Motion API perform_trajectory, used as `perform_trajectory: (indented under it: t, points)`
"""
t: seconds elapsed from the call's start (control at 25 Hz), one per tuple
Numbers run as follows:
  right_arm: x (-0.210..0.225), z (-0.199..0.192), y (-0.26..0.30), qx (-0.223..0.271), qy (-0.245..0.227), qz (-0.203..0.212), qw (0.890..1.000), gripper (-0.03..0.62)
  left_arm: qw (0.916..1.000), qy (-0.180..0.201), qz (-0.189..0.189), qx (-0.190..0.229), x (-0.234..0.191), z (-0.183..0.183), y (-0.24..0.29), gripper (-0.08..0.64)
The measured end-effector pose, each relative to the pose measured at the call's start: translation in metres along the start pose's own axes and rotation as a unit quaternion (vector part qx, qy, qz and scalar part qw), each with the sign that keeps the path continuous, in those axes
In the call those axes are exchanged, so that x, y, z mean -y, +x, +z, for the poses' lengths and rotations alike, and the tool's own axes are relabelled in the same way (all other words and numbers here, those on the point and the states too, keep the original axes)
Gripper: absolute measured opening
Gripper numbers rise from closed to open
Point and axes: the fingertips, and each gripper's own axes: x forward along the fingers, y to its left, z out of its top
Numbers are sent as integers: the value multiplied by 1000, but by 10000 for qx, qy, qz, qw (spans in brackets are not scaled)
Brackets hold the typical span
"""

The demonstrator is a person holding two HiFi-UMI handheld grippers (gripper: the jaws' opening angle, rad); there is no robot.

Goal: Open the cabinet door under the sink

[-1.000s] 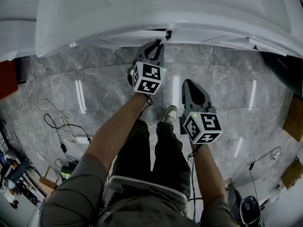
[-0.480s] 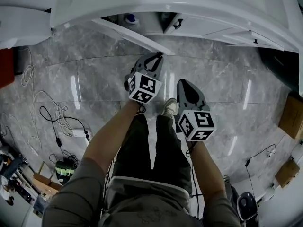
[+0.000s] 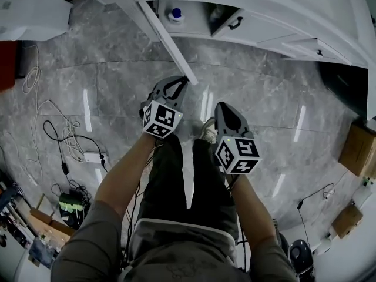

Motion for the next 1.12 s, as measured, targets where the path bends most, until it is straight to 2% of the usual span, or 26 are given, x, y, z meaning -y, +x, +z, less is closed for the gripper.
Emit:
perform_trajectory:
  t: [0.12,0.28,0.4,0.56,0.84,1.0,1.12]
  points:
    - [-18,-10,2,-64,-28,111,9999,30,9998,-31,163,-69,-15,-23,-31,51]
    - [-40,-21,12,-206,-172,260,9993,31,9978,-225,587,-190,-43,-48,-65,49]
    - [-58,-23,22,-296,-347,388,9982,31,9941,-368,953,-359,-66,-65,-87,46]
    - [-70,-18,33,-327,-451,490,9972,30,9870,-753,1310,-548,-90,-79,-105,44]
    - [-87,3,34,-361,-558,639,9957,31,9845,-907,1271,-802,-92,-84,-108,46]
    - [-92,16,26,-321,-545,710,9955,31,9855,-721,1249,-895,-92,-89,-116,46]
    - [-95,26,18,-256,-537,744,9955,31,9857,-746,1133,-999,-80,-97,-125,46]
